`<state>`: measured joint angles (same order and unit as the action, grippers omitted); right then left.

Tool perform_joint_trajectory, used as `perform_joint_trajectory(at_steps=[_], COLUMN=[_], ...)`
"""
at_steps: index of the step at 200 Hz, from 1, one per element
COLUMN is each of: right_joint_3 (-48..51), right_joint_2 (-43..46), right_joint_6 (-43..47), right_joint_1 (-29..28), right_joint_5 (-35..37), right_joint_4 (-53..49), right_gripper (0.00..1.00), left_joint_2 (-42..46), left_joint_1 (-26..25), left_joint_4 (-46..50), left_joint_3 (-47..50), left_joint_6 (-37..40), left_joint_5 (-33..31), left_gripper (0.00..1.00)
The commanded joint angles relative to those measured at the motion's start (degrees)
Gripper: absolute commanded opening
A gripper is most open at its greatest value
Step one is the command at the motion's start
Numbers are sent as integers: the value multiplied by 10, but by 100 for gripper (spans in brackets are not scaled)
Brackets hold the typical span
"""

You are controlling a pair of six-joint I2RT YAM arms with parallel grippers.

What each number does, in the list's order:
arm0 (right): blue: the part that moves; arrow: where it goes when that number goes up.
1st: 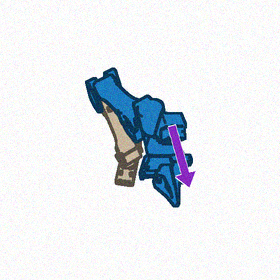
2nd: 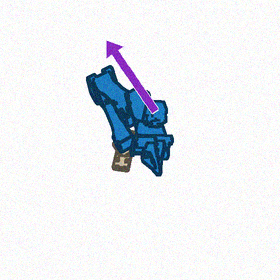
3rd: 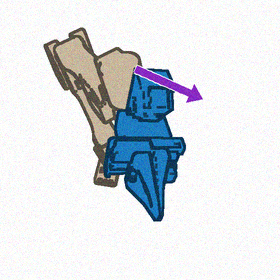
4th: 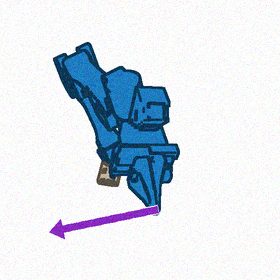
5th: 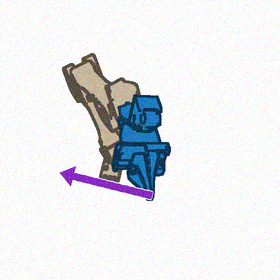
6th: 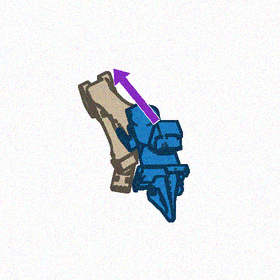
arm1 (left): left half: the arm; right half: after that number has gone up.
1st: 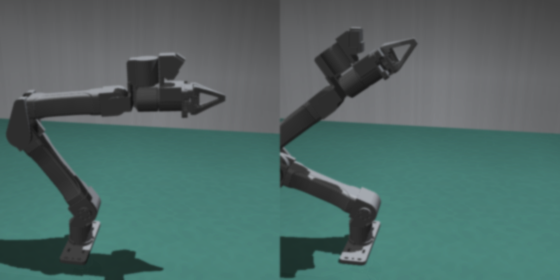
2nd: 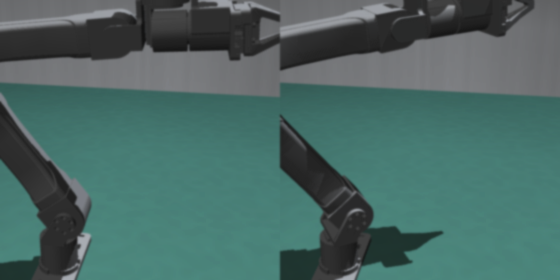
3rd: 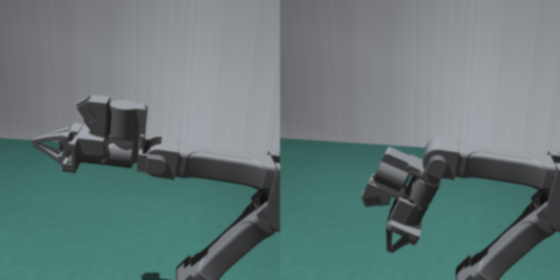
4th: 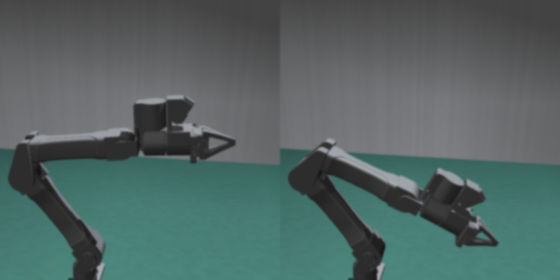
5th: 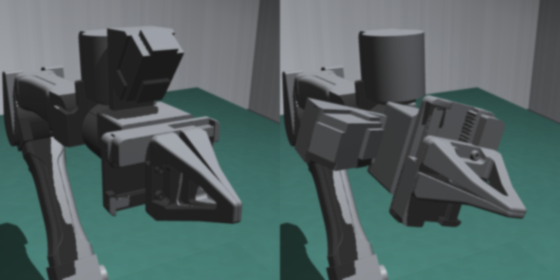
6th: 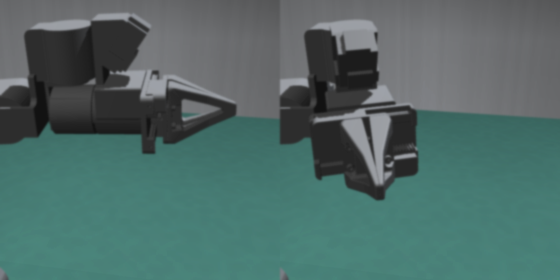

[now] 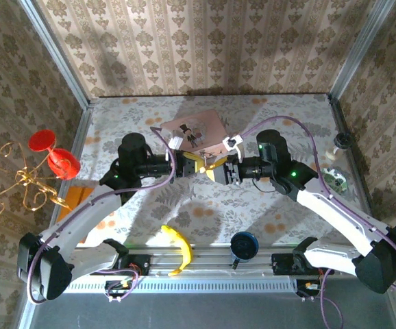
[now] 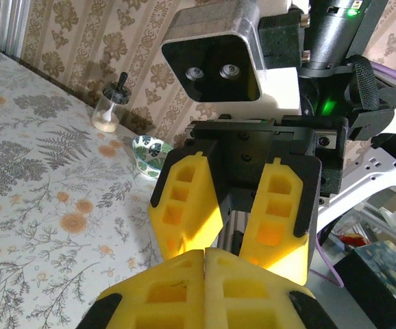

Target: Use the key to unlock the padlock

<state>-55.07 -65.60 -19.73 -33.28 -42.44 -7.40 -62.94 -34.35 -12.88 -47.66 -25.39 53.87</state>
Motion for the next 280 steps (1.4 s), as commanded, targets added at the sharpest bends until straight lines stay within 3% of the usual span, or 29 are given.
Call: perform_joint_trajectory(at_steps=[1,96,134,192,280], right_joint_3=[-21,-22,-26,-32,-29], right_joint_2=[-4,-8,-13,-22,-23], right_joint_6=[7,5,4,-3,-6], right_joint_1=[-4,-4,-4,-3,-3], right_joint_5=[-25,-29,-42,-66,-70], right_joint_4=[18,29,38,67,64], right_gripper=[35,34,39,40,30], left_joint_2=[2,5,6,11,10], left_joint_1=[4,4,3,3,4], left_joint_4=[-24,-45,-46,-53,-56], left_joint_3=[-3,8,9,14,17], left_joint_6=[-10,-27,-32,-37,-38], left_joint_5=[22,37,44,47,33], left_gripper=[0,0,0,0,0])
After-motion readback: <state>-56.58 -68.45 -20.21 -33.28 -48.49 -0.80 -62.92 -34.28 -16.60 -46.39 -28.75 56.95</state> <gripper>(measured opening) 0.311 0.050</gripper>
